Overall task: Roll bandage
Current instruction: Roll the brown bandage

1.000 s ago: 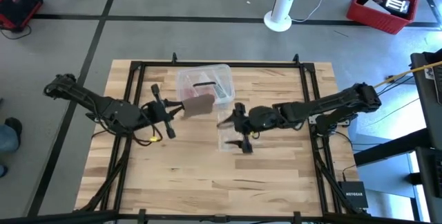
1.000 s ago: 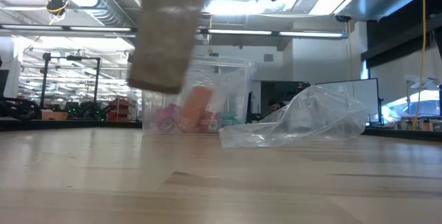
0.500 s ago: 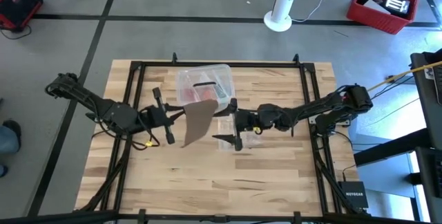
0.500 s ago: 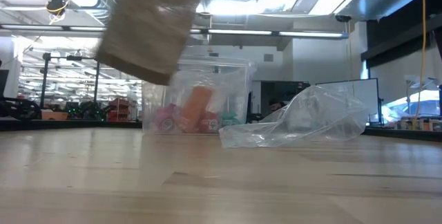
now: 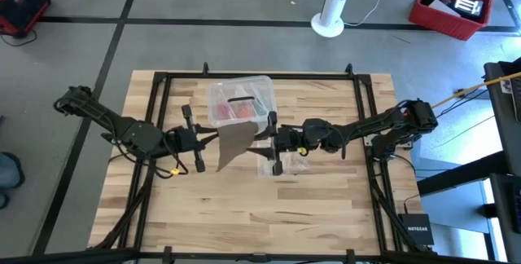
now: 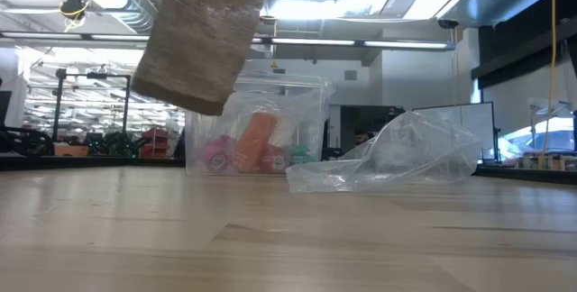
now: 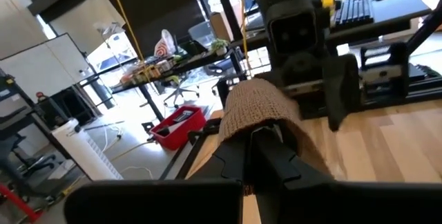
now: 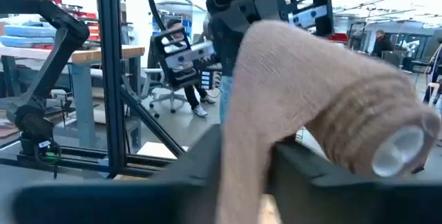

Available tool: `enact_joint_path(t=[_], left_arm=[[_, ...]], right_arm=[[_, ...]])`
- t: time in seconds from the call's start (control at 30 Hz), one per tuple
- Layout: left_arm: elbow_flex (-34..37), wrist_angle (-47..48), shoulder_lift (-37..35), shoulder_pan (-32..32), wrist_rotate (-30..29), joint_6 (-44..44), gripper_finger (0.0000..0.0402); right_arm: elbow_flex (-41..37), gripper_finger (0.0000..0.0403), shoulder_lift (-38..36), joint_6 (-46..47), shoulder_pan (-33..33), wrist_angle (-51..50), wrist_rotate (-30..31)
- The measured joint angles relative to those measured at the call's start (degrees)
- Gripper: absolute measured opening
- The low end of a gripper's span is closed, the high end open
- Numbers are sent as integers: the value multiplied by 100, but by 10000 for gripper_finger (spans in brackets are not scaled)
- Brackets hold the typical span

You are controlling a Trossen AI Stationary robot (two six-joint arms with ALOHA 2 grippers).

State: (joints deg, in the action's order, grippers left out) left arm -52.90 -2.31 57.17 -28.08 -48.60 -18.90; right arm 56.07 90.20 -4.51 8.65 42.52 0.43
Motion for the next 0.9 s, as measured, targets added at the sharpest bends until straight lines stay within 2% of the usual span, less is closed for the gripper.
enact_joint_path(t=[0.07, 0.13, 0.23, 0.37, 0.63, 0.9], left_arm=[[0, 21, 0, 2, -37, -4, 0], [0, 61, 0, -6, -198, -80, 0], [0, 53, 0, -8, -265, -175, 0], [0, 45, 0, -7, -277, -368, 0], [0, 162, -5, -145, -259, -434, 0], [0, -549, 52, -83, -198, -719, 0]], right_arm=[[0, 35, -106, -2, 23, -89, -4], [4, 13, -247, -25, 48, -221, 2], [4, 20, -415, 48, 95, -387, -1], [4, 5, -575, -11, 198, -606, -21], [9, 5, -943, -184, 538, -892, 330], [6, 8, -592, -19, 518, -778, 354]])
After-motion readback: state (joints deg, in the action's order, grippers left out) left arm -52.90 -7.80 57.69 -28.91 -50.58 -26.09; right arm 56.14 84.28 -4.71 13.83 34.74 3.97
